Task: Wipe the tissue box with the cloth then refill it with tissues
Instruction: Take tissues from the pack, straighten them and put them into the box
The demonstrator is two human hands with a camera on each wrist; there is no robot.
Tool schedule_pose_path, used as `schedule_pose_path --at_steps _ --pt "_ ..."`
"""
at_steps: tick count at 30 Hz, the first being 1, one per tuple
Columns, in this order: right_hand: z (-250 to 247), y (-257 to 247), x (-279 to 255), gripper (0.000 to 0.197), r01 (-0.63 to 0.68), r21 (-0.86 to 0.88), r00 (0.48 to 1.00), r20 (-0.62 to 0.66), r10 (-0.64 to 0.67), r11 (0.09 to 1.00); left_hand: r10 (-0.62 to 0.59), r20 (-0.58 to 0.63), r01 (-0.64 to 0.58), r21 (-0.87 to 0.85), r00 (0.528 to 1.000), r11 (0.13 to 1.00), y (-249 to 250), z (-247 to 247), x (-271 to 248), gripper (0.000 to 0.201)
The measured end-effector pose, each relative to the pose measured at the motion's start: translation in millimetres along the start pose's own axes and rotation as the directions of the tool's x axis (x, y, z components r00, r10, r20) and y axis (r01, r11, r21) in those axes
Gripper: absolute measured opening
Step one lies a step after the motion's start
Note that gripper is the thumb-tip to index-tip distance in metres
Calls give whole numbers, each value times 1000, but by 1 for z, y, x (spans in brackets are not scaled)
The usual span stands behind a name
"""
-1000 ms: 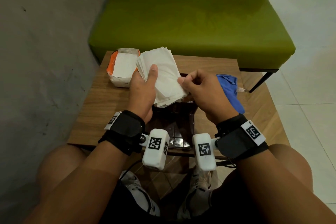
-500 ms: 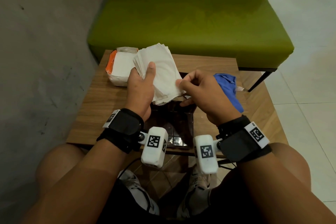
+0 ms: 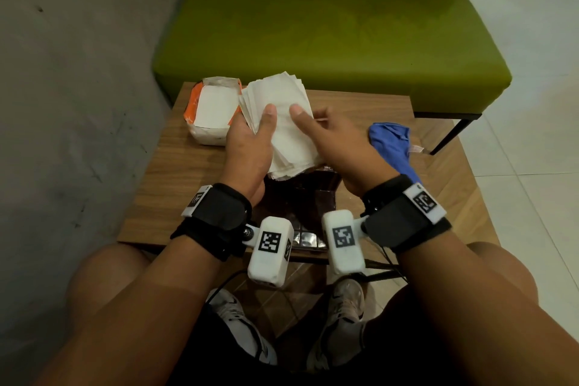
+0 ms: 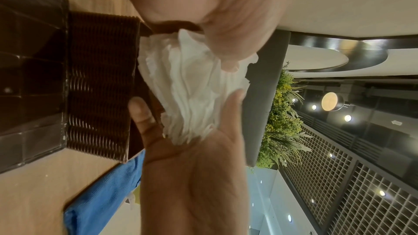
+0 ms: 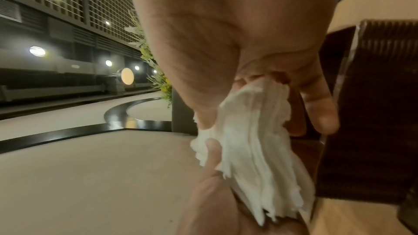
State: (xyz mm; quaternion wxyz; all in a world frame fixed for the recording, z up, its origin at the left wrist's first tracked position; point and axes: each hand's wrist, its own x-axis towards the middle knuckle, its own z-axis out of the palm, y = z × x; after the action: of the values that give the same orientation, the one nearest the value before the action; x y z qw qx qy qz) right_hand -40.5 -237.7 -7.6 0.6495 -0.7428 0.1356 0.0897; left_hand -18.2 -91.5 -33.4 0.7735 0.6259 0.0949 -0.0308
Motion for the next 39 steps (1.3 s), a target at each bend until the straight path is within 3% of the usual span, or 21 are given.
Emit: schedule_pose_path --at_steps 4,8,10,13,15,20,23,25,28,32,35,39 --pt "8 10 10 40 27 -3 1000 14 -27 1000 -62 -26 62 -1 998 998 5 -1 -1 55" --pt "9 16 16 37 92 -22 992 -89 -94 996 52 176 -62 50 983 997 2 -16 -5 89" --pt "9 16 17 37 102 -4 990 -97 -102 995 98 253 -121 79 962 989 3 -20 -8 81" --pt "9 16 15 36 121 16 990 -79 -119 993 119 282 -152 100 952 983 9 -22 -11 47" --pt "10 15 13 39 132 19 989 -65 -130 991 99 308 -143 121 946 982 13 -23 -11 39" --pt "7 12 6 39 139 26 990 -11 -139 990 34 316 -72 110 948 991 16 -26 -8 59" --pt "4 8 2 36 121 67 991 -66 -117 990 21 331 -60 109 943 992 15 -28 -8 69" --pt "-1 4 -1 37 193 42 979 -79 -189 980 13 351 -53 104 936 993 15 -29 -9 73" --pt "-8 -5 -6 58 327 -64 944 80 -321 943 11 388 -54 100 921 994 17 -30 -13 81" --pt "-9 -6 -7 52 190 106 950 233 -210 976 4 441 -54 100 897 994 19 -31 -13 90" --pt "-8 -8 -3 41 64 224 972 207 -112 972 -10 468 -52 120 884 991 18 -32 -12 95" --pt "-10 -10 3 46 -25 388 995 100 -15 921 -20 485 -56 142 874 988 14 -34 -13 102"
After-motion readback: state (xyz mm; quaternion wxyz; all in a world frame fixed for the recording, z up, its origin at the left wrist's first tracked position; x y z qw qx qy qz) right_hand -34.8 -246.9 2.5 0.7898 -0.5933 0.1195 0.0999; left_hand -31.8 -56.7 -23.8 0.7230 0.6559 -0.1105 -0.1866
